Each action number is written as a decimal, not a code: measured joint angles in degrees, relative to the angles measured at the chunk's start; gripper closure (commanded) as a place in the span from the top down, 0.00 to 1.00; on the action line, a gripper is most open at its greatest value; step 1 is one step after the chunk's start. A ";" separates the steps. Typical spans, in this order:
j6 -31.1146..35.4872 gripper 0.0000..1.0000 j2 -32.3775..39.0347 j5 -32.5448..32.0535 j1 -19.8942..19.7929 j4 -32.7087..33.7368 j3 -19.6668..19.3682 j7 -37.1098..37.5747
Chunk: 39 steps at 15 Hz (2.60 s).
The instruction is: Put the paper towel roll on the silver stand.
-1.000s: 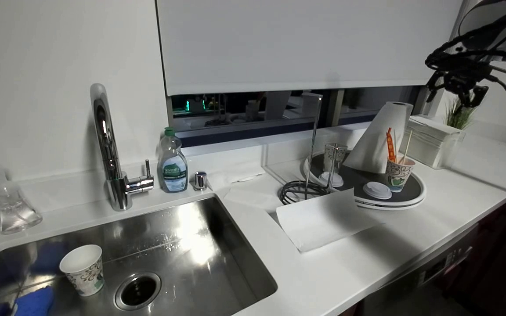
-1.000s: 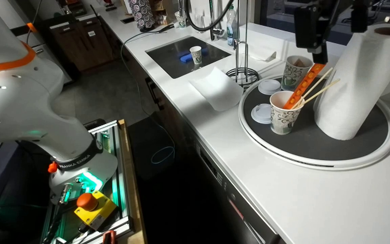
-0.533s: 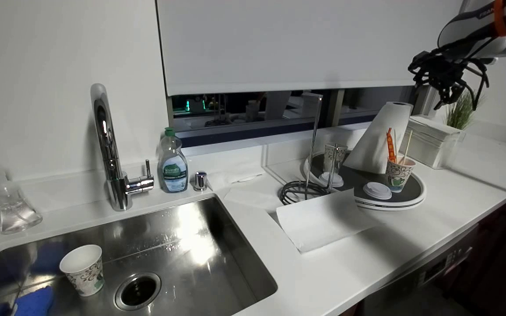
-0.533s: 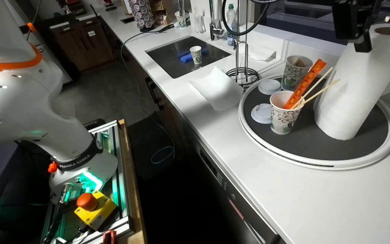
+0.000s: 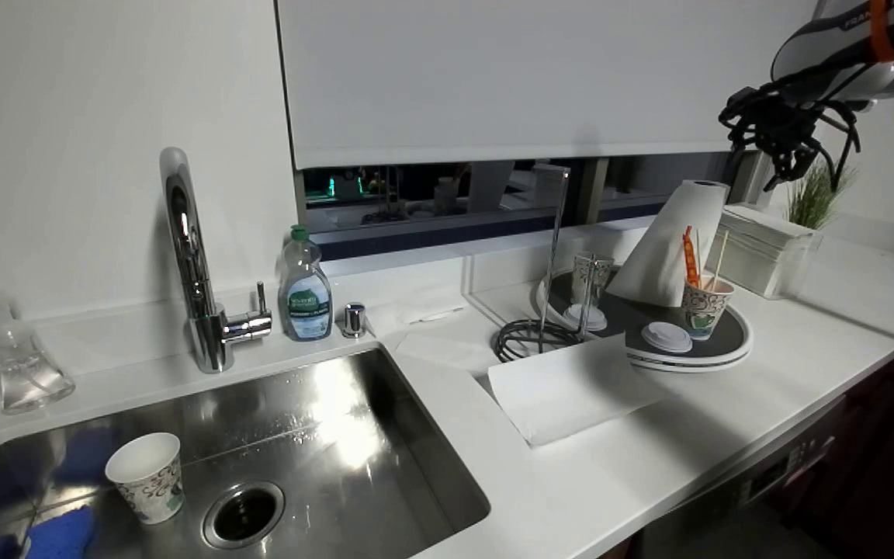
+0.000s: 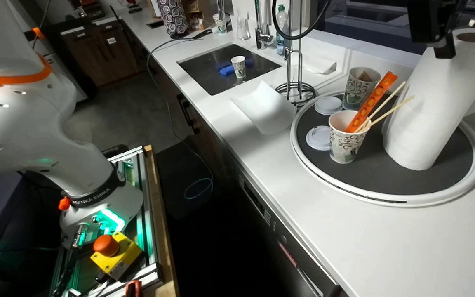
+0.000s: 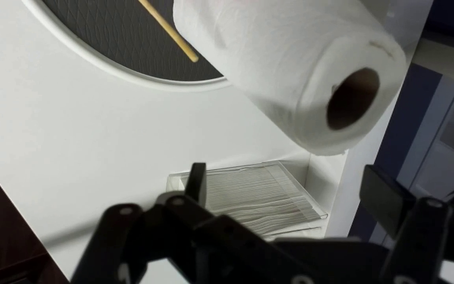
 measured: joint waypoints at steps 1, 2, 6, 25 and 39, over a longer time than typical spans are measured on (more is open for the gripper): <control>0.00 1.00 0.33 0.03 0.27 0.32 0.04 0.34; 0.00 1.00 0.82 0.04 0.59 0.73 0.06 0.90; 0.00 0.91 3.15 0.04 1.71 2.56 0.11 3.03; 0.66 0.02 6.29 -0.43 2.57 6.89 -1.18 4.65; -22.86 0.11 -21.17 7.00 1.67 13.74 -0.89 -19.43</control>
